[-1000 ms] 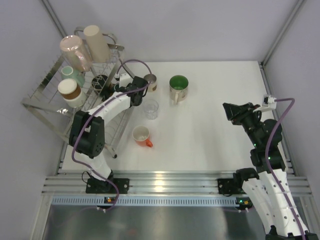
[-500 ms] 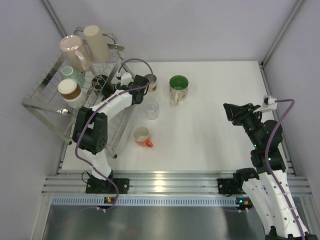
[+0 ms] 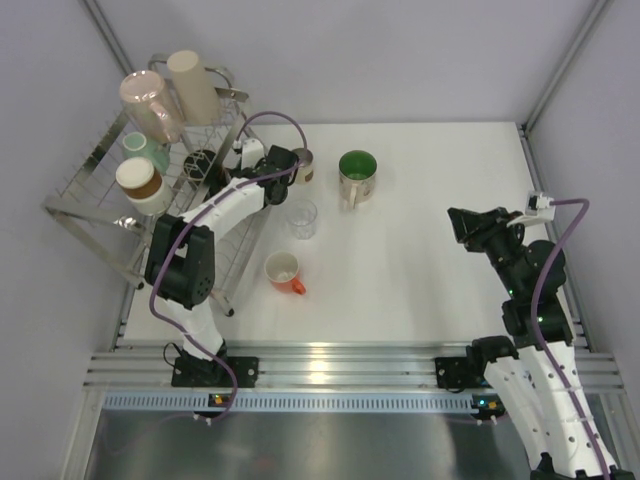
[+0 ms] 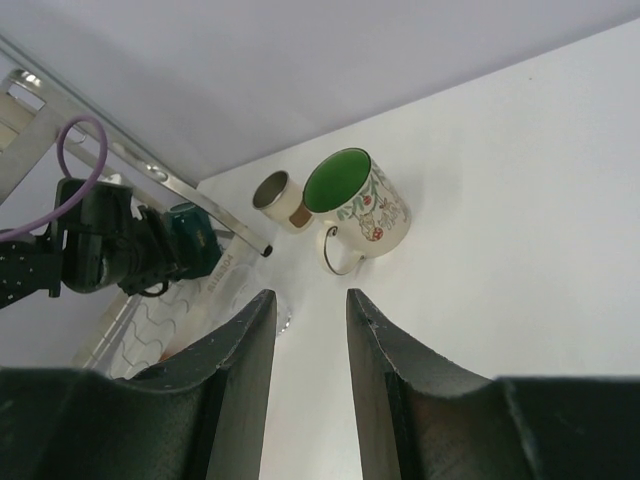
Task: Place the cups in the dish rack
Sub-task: Place the cup upside down on the dish rack
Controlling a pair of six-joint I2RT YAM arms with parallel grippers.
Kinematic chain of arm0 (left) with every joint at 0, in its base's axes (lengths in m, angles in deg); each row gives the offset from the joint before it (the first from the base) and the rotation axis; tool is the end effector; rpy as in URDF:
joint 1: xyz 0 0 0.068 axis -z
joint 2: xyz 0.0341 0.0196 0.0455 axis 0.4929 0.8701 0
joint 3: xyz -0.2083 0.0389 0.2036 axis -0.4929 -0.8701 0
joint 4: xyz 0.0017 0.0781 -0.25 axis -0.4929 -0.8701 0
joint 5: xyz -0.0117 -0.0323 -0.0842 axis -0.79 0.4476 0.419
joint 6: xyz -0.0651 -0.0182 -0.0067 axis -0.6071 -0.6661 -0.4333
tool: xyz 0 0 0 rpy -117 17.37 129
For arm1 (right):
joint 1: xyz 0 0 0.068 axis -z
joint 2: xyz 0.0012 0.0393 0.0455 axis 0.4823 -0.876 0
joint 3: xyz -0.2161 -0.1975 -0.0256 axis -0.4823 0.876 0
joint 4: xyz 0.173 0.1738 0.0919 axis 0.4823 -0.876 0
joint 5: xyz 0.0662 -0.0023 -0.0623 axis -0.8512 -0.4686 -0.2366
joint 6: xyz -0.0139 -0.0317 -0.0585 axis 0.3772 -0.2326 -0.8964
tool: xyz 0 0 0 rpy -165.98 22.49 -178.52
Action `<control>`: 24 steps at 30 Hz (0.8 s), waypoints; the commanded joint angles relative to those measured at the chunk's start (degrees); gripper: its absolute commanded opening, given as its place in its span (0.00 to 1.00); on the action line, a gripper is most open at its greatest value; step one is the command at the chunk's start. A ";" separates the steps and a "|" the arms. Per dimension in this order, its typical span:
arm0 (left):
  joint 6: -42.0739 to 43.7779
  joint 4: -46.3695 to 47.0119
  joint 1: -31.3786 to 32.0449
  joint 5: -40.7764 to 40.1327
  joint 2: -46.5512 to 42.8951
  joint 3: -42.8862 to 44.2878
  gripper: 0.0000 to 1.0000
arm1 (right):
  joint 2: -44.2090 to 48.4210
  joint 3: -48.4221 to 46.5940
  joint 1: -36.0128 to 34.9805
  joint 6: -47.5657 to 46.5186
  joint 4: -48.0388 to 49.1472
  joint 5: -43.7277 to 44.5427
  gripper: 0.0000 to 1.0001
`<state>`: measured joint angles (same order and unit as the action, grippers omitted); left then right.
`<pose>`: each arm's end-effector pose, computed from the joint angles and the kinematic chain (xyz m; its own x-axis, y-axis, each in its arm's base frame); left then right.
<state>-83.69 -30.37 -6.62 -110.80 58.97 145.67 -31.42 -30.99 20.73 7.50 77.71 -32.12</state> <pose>0.3808 -0.1161 0.2455 -0.5631 -0.1844 -0.8055 -0.5579 0.8039 0.2060 0.1252 0.0268 0.3323 -0.1587 0.5475 -0.8216 -0.2567 0.7807 0.5698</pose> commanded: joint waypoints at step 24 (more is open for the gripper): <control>-3.08 1.70 -0.33 1.83 -0.53 -5.24 0.06 | 1.59 -3.11 -0.69 -0.62 0.31 1.52 0.35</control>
<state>-84.96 -26.78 -5.76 -108.79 58.94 142.26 -30.63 -31.43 20.73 7.52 76.99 -31.29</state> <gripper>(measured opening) 0.246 0.354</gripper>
